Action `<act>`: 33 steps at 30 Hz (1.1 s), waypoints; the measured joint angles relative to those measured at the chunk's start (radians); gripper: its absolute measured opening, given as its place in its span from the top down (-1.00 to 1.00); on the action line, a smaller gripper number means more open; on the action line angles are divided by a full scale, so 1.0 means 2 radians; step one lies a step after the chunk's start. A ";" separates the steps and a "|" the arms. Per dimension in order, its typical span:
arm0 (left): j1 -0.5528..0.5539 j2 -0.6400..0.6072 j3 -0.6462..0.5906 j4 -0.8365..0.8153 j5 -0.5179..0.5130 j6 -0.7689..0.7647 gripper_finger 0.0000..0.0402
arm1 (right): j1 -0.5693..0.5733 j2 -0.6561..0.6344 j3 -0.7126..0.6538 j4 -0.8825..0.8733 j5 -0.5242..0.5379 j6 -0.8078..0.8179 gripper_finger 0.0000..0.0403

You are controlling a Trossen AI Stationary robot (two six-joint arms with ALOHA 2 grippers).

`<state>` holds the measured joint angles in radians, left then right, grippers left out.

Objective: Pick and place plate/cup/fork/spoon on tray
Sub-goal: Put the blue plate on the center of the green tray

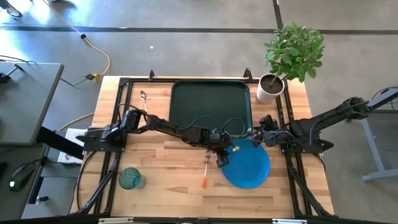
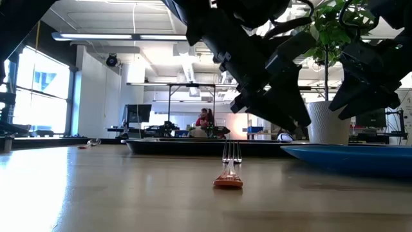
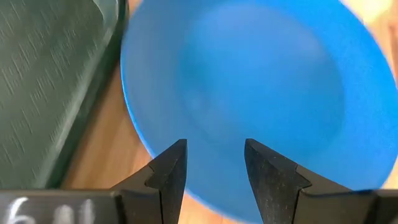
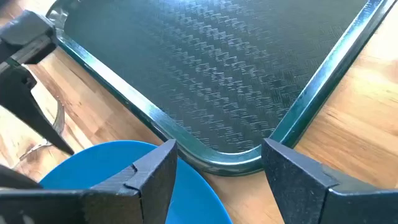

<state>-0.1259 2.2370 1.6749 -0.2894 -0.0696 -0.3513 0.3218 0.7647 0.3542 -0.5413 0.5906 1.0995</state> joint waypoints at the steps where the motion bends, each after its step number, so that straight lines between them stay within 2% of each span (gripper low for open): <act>1: -0.001 0.000 -0.001 -0.011 -0.005 -0.001 0.24 | 0.000 0.006 0.000 0.005 0.000 0.000 -0.12; 12: 0.005 0.007 -0.006 -0.013 -0.034 -0.019 0.24 | 0.000 0.063 0.000 0.039 -0.018 0.011 -0.12; 22: 0.007 0.022 -0.006 0.004 -0.005 -0.033 0.25 | 0.000 0.061 0.000 0.051 -0.026 -0.001 -0.12; 33: 0.007 0.038 -0.006 0.016 0.024 -0.027 0.56 | 0.000 0.062 0.000 0.062 -0.036 -0.010 -0.12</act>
<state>-0.1116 2.3127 1.6630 -0.2576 -0.0215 -0.4057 0.3218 0.8886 0.3542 -0.4170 0.5193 1.0792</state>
